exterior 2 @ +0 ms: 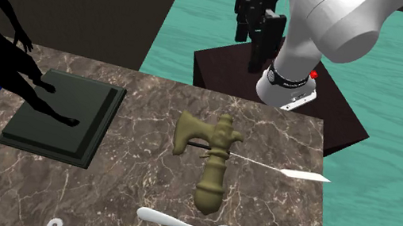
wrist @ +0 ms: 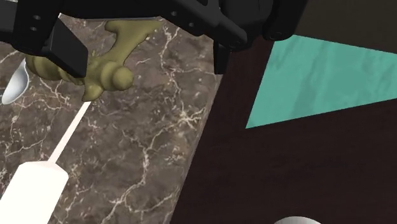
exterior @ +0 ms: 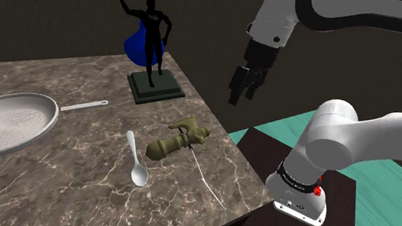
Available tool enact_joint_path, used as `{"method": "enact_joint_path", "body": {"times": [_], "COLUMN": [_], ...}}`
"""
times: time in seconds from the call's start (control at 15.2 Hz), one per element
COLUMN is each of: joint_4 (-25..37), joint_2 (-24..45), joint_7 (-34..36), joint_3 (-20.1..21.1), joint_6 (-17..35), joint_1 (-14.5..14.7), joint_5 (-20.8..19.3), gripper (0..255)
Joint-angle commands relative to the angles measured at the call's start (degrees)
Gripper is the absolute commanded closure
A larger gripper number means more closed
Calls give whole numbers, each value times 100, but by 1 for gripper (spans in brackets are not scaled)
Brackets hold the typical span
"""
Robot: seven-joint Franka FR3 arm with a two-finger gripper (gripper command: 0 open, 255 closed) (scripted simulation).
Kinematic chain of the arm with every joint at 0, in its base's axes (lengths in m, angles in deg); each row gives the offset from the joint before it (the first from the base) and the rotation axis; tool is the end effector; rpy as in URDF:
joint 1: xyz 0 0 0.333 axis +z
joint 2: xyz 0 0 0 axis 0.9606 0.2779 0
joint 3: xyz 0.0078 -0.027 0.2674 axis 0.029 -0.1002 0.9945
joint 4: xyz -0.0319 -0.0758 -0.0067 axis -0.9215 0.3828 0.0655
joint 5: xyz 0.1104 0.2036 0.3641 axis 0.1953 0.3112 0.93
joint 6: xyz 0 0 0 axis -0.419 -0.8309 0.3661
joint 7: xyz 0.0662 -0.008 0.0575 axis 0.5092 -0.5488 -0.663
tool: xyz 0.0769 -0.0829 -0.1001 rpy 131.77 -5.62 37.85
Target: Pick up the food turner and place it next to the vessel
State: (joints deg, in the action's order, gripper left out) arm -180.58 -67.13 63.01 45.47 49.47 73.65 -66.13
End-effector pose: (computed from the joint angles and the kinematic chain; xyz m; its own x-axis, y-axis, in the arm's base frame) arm 0.3241 0.0736 0.4456 0.9896 -0.1438 -0.0001 -0.1402 -0.9645 -0.2240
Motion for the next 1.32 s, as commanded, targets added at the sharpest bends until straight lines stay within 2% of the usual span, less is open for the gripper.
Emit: {"method": "enact_joint_path", "body": {"times": [0.0, 0.4, 0.73, 0.92, 1.25], "joint_4": [-444, -1486, -1962, -1964, -1935], "joint_2": [-348, -1049, -987, -835, -162], "joint_7": [411, 1706, 2734, 2607, 2296], "joint_3": [154, 1016, 2215, 2652, 3176], "joint_6": [232, 1198, 2491, 2650, 3291], "joint_1": [44, 475, 1105, 995, 1054], "joint_5": [470, 2141, 3952, 4490, 5173], "gripper": [0, 0, 0, 0, 0]}}
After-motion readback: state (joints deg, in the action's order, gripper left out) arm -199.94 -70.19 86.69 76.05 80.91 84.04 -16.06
